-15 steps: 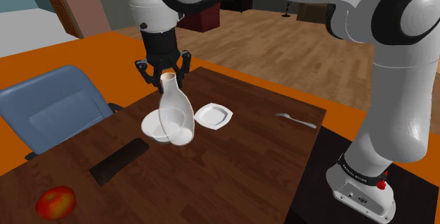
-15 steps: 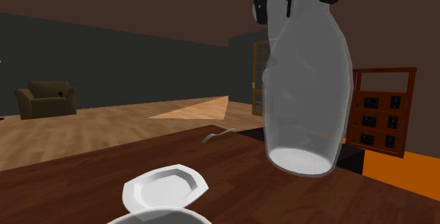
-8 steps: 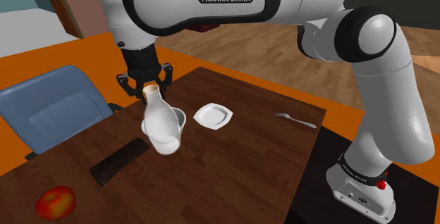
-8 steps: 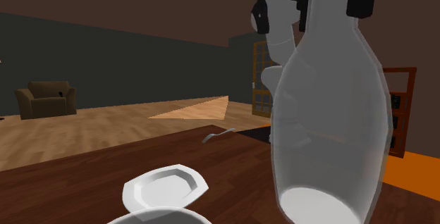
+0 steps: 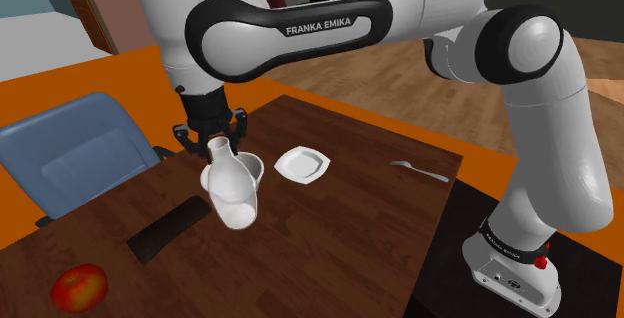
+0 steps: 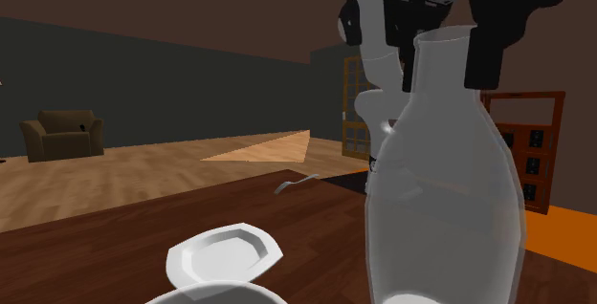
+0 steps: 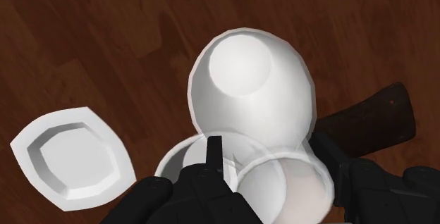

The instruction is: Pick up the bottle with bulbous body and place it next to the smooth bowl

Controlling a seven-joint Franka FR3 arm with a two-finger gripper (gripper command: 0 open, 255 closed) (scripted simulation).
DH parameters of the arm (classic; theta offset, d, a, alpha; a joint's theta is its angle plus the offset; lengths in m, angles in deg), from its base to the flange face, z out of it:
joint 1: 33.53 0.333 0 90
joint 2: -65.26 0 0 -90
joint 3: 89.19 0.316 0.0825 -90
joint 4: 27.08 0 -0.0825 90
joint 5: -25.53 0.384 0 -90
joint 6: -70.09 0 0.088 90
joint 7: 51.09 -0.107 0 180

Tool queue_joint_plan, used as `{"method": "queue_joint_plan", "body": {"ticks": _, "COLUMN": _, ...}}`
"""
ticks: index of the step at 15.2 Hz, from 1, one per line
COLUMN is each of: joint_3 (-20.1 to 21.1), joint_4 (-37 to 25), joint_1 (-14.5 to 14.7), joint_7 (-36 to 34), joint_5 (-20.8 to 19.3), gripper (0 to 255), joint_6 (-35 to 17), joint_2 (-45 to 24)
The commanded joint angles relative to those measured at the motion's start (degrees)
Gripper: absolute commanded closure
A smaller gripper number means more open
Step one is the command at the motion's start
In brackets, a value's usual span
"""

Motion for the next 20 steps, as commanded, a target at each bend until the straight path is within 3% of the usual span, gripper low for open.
{"method": "queue_joint_plan", "body": {"ticks": 1, "joint_3": 0.12, "joint_4": 2.61, "joint_1": -0.73, "joint_7": -0.29, "joint_5": 0.21, "gripper": 255, "joint_6": -1.96, "joint_2": 0.64}}
{"method": "queue_joint_plan", "body": {"ticks": 14, "joint_3": -0.39, "joint_4": 12.13, "joint_1": -2.45, "joint_7": -1.85, "joint_5": -0.65, "gripper": 255, "joint_6": -11.51, "joint_2": 0.07}}
{"method": "queue_joint_plan", "body": {"ticks": 20, "joint_3": -0.44, "joint_4": 12.54, "joint_1": -2.50, "joint_7": -1.94, "joint_5": -0.74, "gripper": 255, "joint_6": -12.00, "joint_2": -0.03}}
